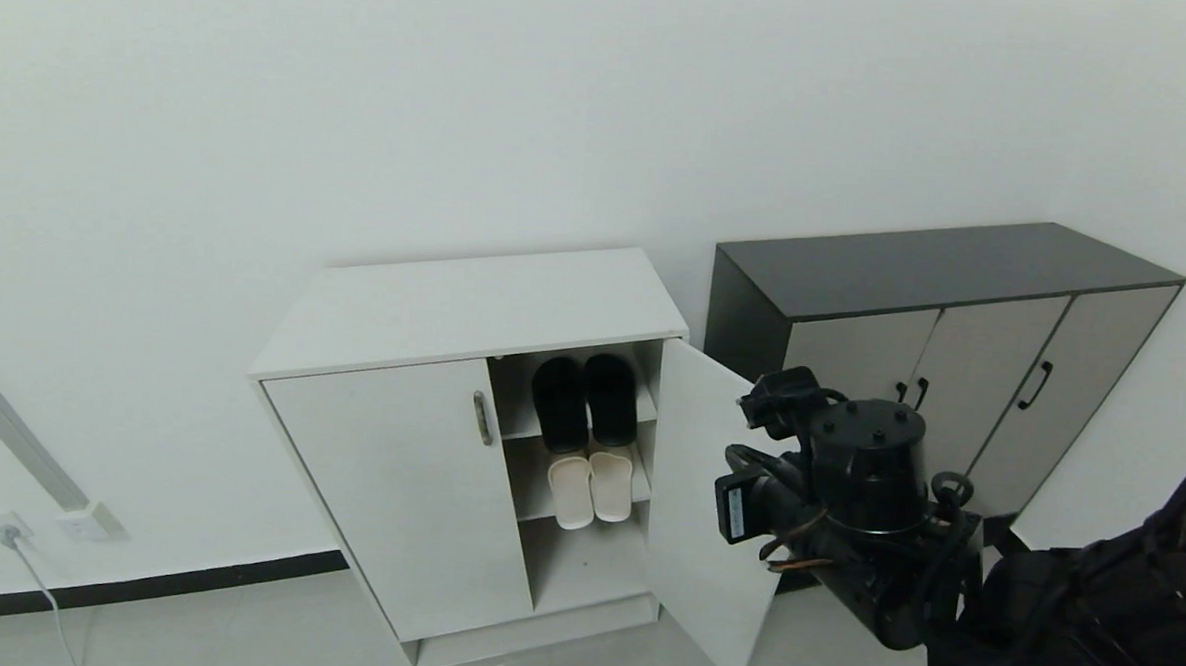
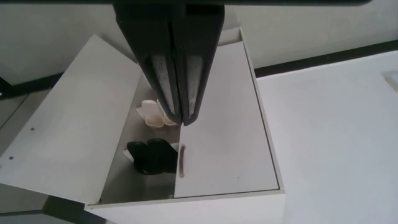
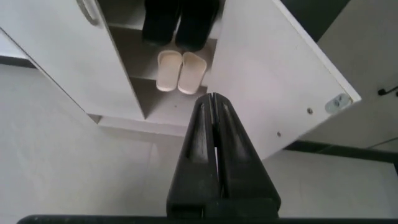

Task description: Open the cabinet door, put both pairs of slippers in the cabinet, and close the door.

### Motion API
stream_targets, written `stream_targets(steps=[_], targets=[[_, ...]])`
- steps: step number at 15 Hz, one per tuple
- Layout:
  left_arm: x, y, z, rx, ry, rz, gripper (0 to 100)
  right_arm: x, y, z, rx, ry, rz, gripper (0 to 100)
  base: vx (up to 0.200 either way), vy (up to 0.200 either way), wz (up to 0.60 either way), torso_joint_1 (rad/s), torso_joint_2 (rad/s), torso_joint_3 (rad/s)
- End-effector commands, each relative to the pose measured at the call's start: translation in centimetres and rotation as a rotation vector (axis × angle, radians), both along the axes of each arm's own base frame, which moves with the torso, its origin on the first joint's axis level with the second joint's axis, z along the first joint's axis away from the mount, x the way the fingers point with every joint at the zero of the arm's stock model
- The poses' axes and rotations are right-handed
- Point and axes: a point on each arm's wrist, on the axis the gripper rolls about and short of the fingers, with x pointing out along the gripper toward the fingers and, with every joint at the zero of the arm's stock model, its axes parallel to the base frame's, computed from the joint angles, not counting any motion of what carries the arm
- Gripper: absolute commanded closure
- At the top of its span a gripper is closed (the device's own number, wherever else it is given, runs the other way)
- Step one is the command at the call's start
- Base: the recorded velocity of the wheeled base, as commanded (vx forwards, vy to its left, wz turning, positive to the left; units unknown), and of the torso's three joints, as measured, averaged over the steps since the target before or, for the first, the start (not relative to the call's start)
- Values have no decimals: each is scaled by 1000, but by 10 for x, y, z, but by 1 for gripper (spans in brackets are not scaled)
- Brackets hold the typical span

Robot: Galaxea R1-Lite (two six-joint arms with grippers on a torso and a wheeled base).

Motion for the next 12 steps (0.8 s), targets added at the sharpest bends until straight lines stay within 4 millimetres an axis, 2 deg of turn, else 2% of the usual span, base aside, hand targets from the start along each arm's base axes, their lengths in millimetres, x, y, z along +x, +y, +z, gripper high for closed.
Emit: stream_targets(steps=[1, 5, 8, 12], targets=[[0, 0, 0, -1, 1, 1, 100, 18, -6, 5, 5, 1, -34, 100, 0, 0, 0, 0, 0, 0], [0, 0, 0, -2, 1, 2, 100, 56, -19, 19, 23, 10, -75, 100, 0, 0, 0, 0, 0, 0], [0, 0, 0, -2, 1, 2, 100, 77, -23, 15, 30, 9, -96, 100, 0, 0, 0, 0, 0, 0], [0, 0, 0, -2, 1, 2, 100, 110, -38, -1, 35, 25, -125, 100, 0, 0, 0, 0, 0, 0]])
